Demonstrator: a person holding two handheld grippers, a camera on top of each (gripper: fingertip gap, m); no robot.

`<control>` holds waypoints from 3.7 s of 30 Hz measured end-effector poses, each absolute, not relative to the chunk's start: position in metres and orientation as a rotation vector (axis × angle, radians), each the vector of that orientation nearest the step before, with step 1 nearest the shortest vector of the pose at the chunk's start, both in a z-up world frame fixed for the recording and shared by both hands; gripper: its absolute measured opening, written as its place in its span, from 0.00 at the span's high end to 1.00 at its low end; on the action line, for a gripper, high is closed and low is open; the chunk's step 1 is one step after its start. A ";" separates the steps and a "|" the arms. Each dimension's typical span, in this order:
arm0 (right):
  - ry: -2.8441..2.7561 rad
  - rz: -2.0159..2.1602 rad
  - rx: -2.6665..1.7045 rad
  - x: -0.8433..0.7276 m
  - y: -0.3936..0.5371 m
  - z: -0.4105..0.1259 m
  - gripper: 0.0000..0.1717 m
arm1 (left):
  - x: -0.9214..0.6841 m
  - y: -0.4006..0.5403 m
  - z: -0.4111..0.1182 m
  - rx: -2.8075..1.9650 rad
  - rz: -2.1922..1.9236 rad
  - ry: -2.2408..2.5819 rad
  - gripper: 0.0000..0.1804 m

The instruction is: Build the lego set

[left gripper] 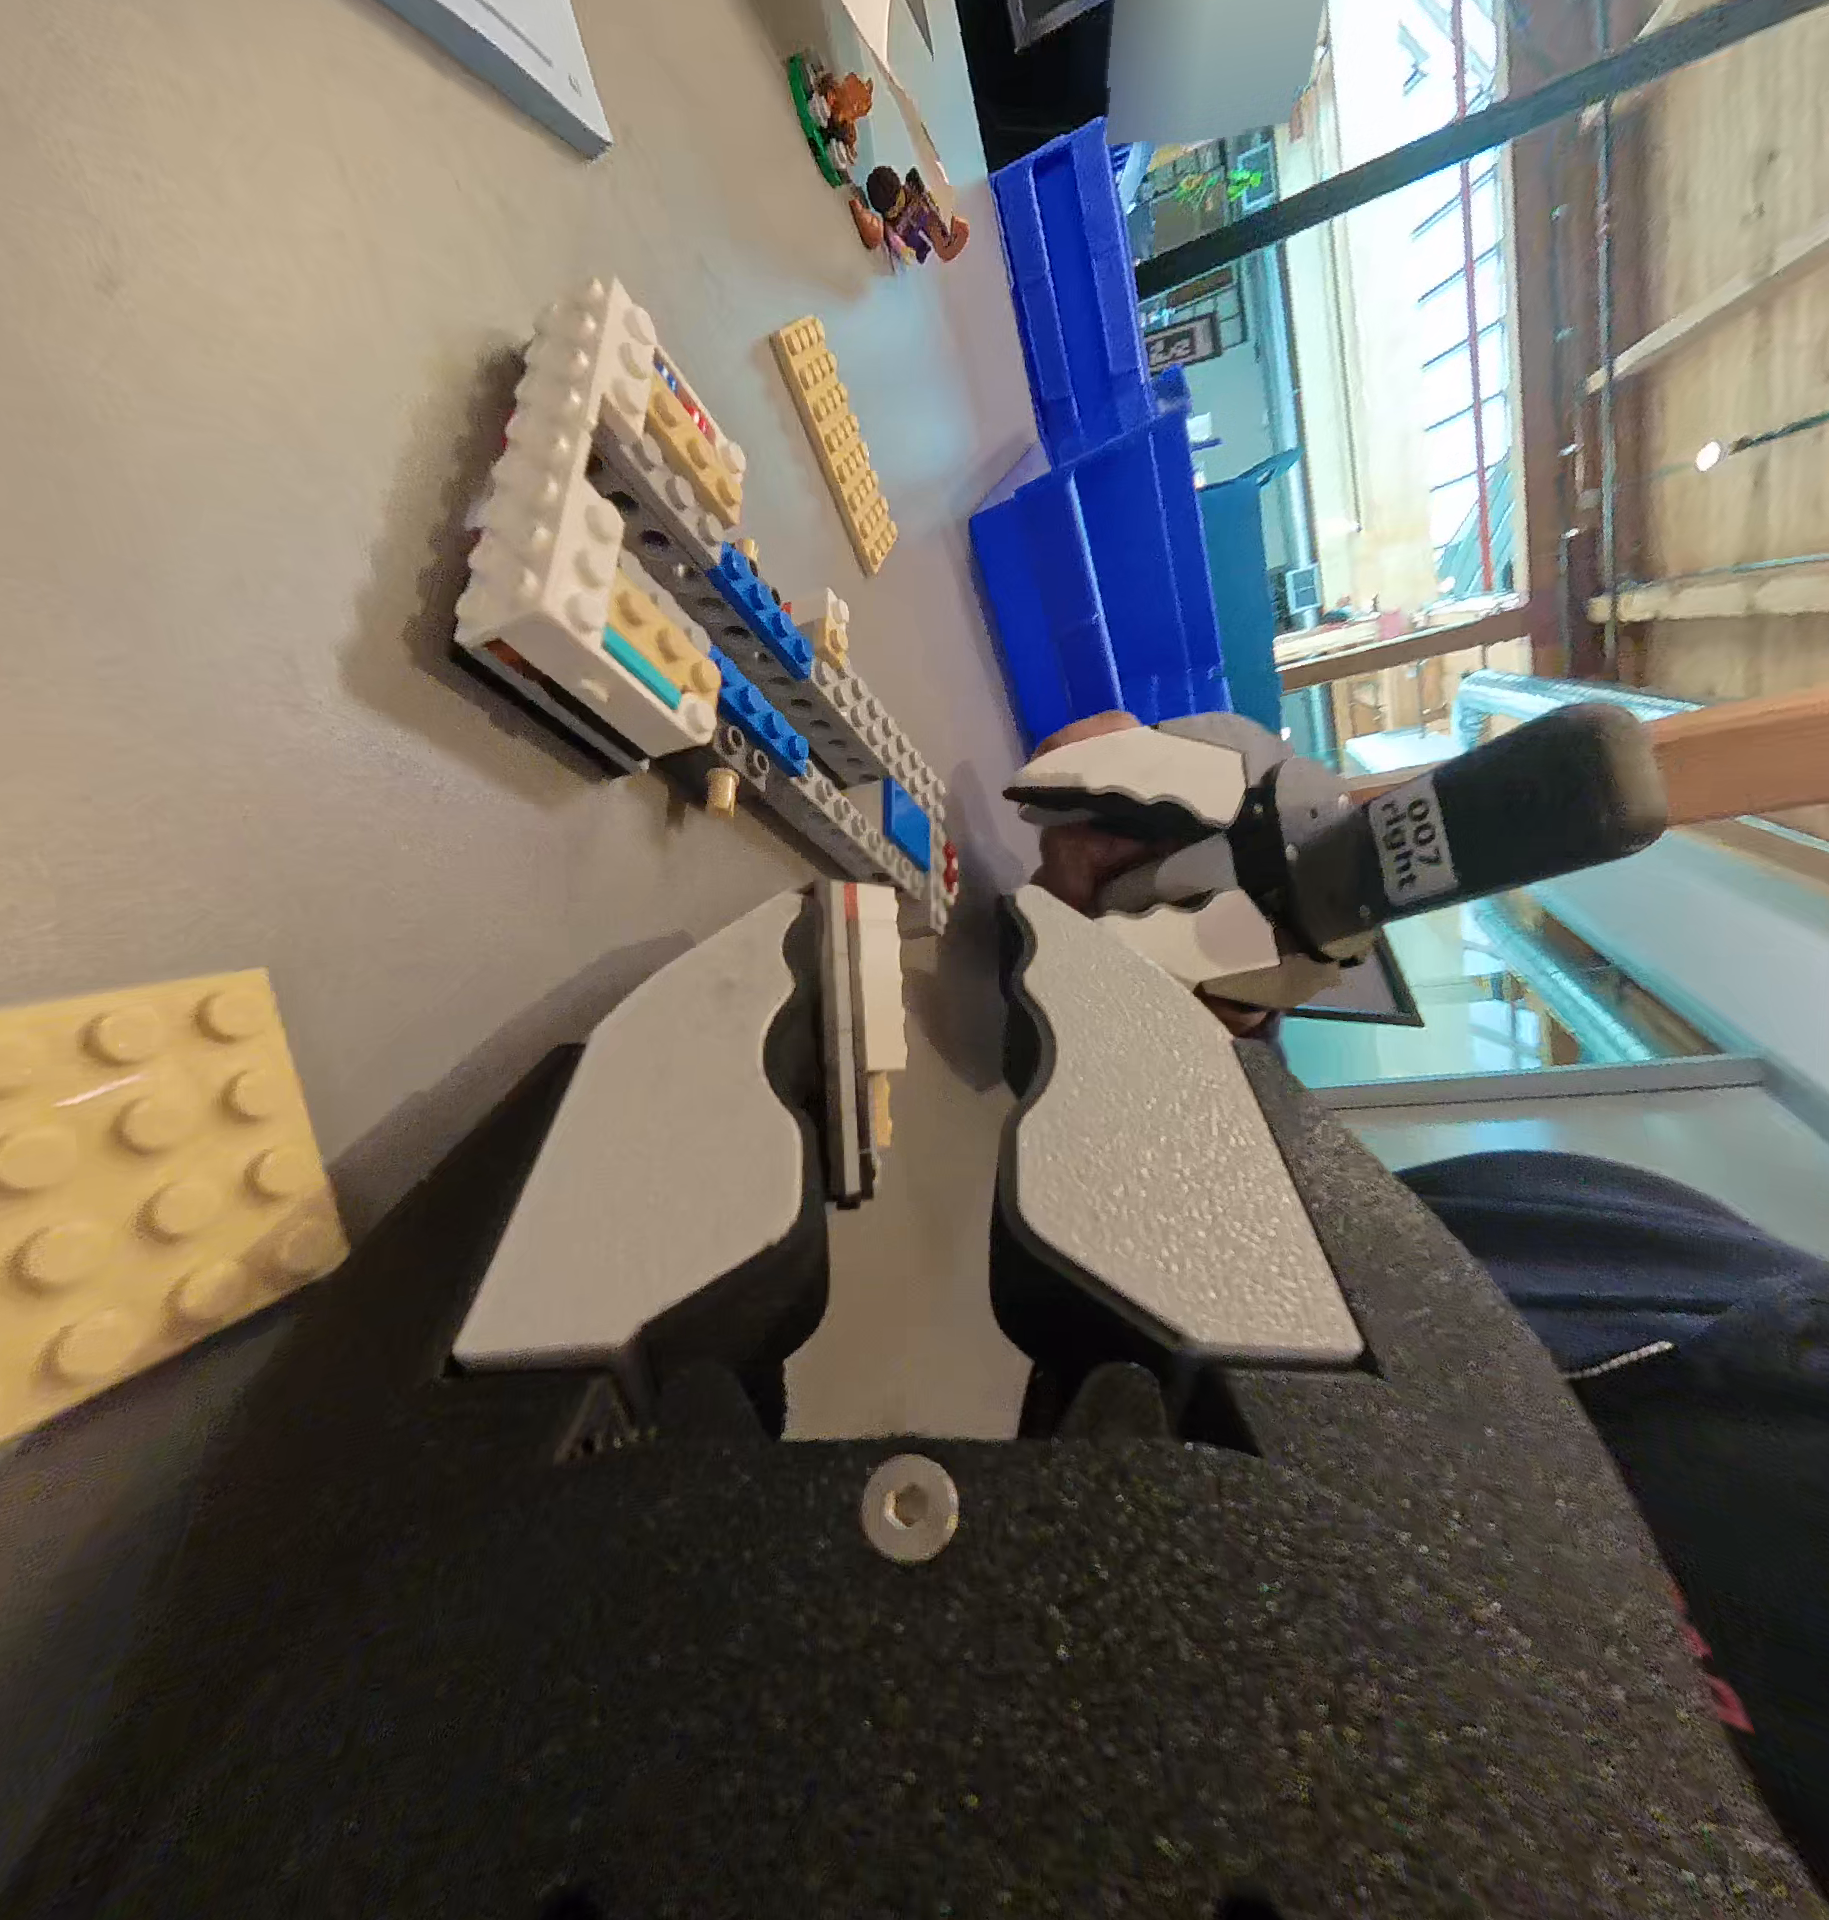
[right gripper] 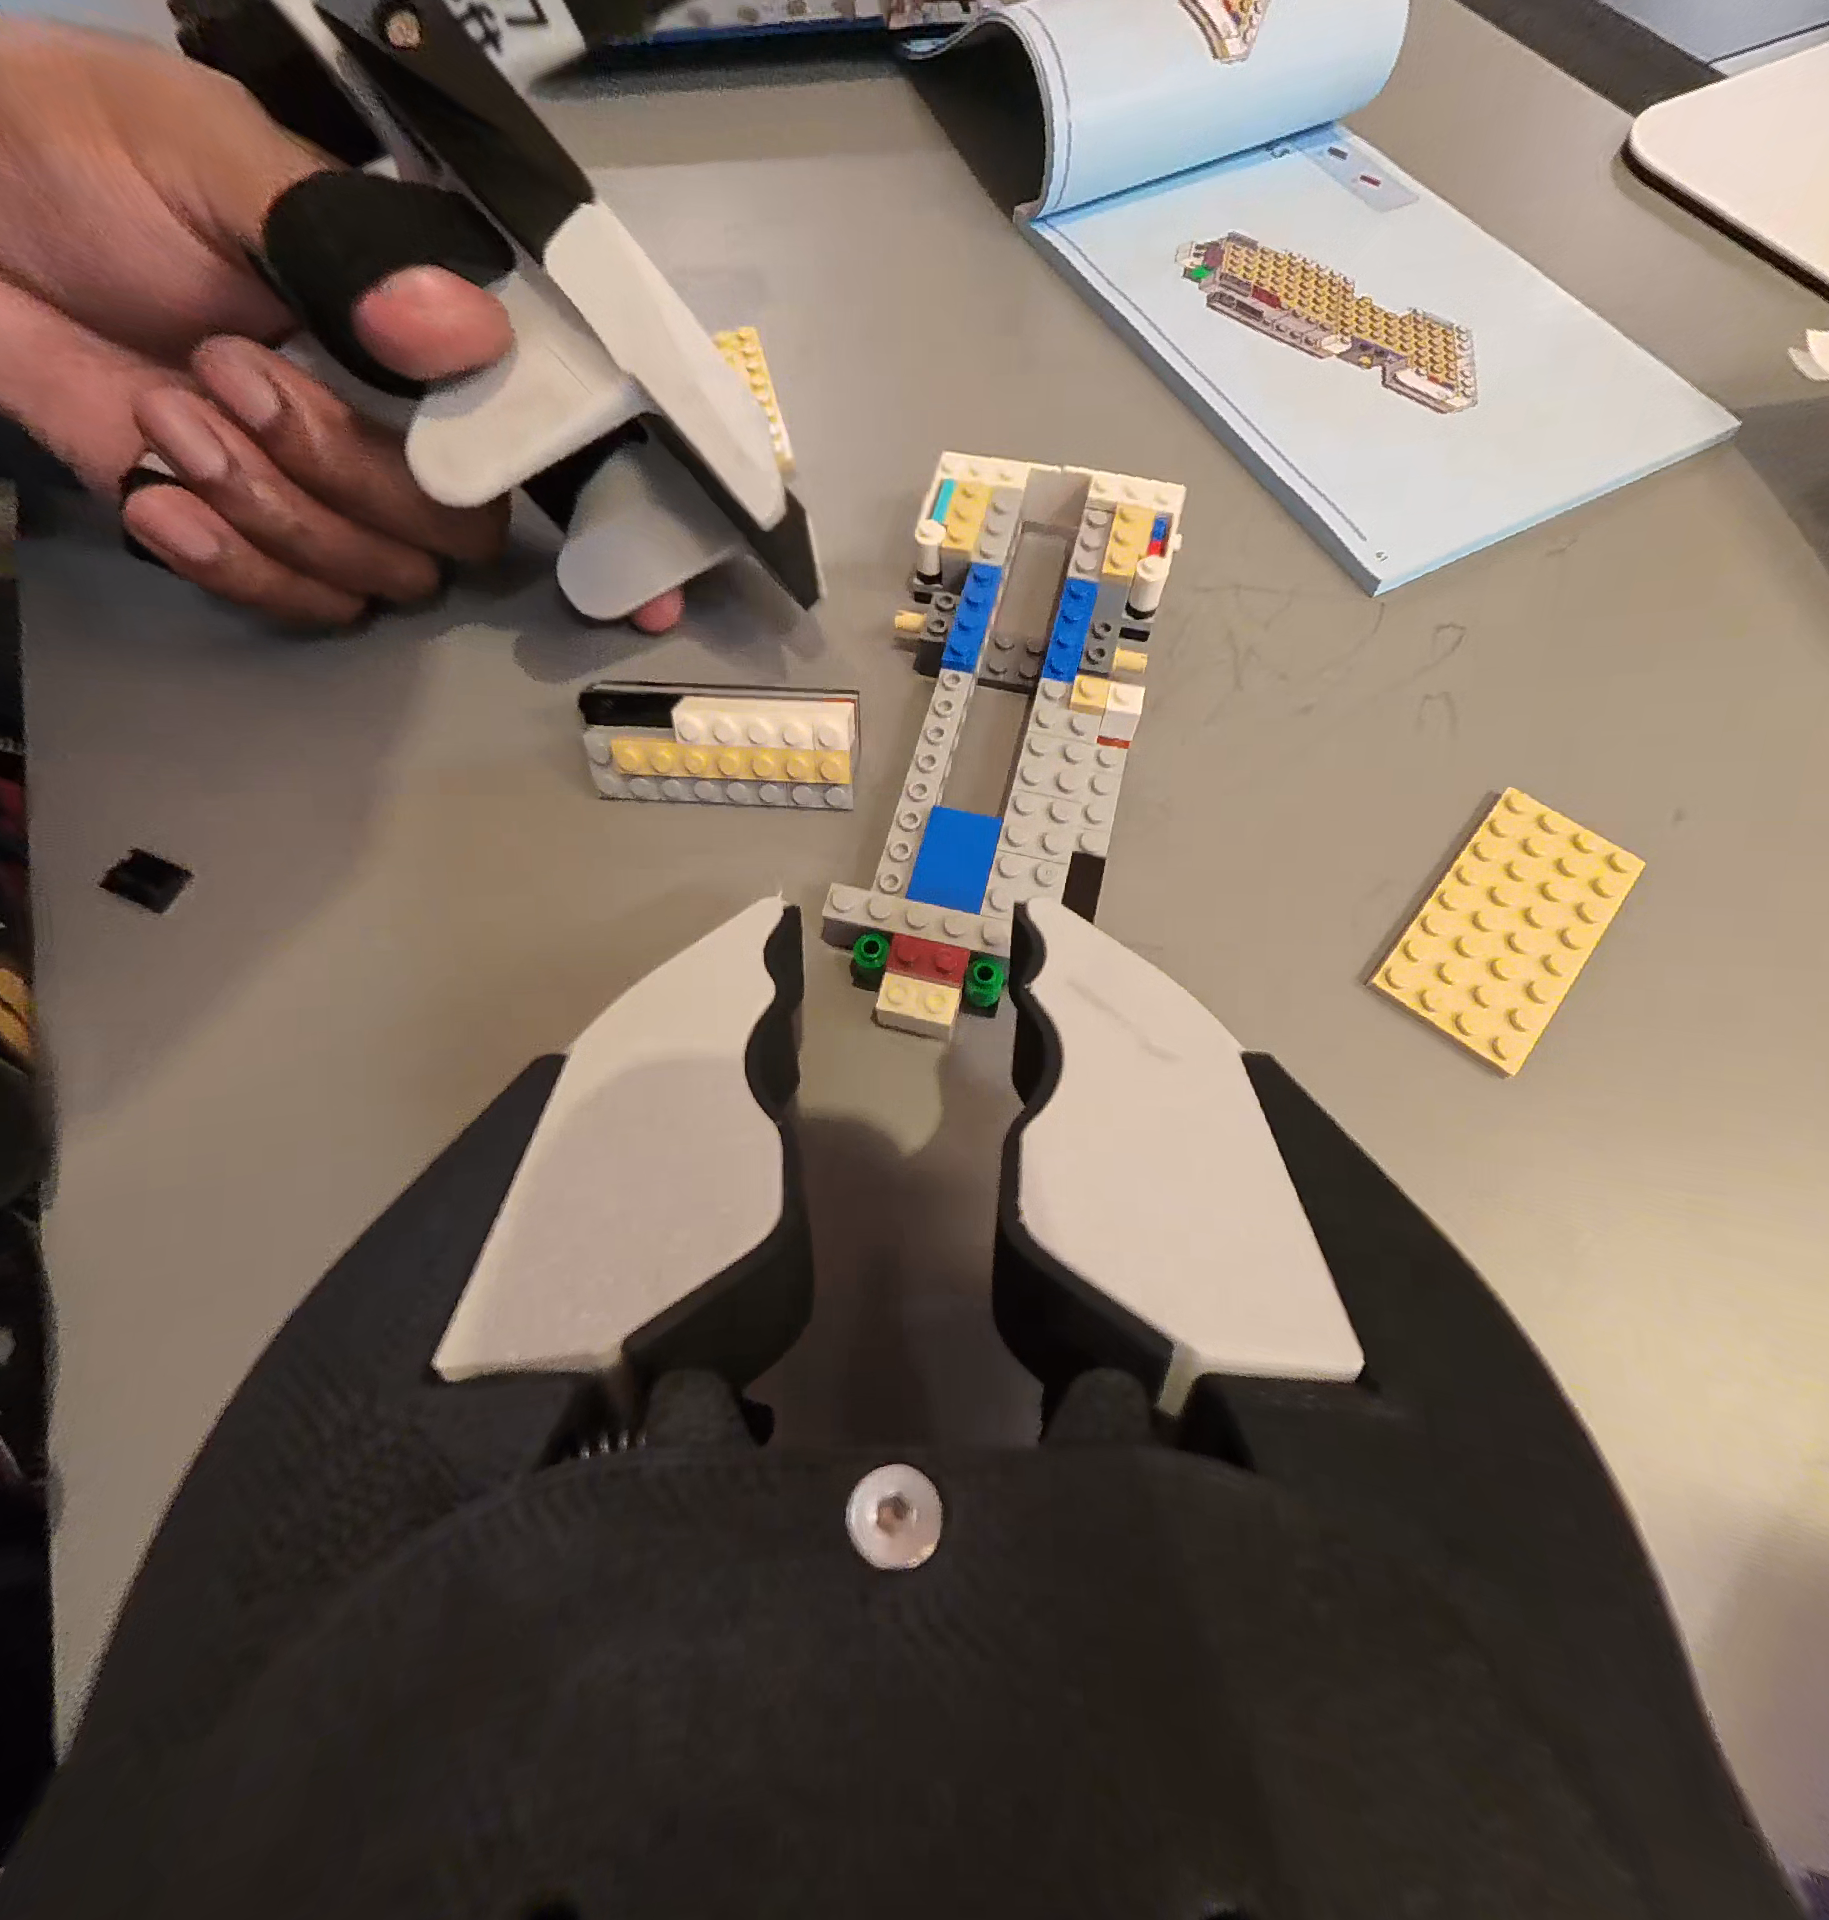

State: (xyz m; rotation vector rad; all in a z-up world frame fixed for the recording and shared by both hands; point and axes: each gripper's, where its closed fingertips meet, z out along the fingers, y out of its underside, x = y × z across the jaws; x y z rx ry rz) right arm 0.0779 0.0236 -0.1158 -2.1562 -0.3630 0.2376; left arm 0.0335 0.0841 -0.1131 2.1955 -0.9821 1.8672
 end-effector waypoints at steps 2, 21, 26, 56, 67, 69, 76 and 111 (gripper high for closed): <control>-0.403 0.237 -2.161 0.075 0.023 -0.115 0.78 | 0.026 0.086 -0.114 2.227 1.844 -1.094 0.82; -0.546 0.144 -2.248 0.014 0.040 -0.133 0.72 | -0.012 0.074 -0.121 2.260 1.702 -1.565 0.80; -0.598 0.100 -2.253 0.004 0.051 -0.133 0.69 | -0.017 0.074 -0.120 2.255 1.731 -1.542 0.80; -0.781 -0.097 -2.232 -0.001 0.063 -0.136 0.78 | -0.017 0.076 -0.112 2.164 1.840 -1.538 0.80; -0.618 -0.095 -2.308 0.074 0.030 -0.124 0.71 | 0.002 0.087 -0.125 1.914 1.430 -2.592 0.52; -0.554 -0.044 -2.332 0.084 0.029 -0.124 0.71 | 0.003 0.080 -0.132 1.839 1.374 -2.623 0.50; -0.437 0.143 -2.402 0.085 0.044 -0.122 0.69 | 0.007 0.076 -0.147 1.807 1.234 -2.686 0.59; 0.065 0.716 -2.235 0.077 0.095 -0.118 0.82 | 0.041 0.102 -0.100 2.174 1.856 -2.121 0.66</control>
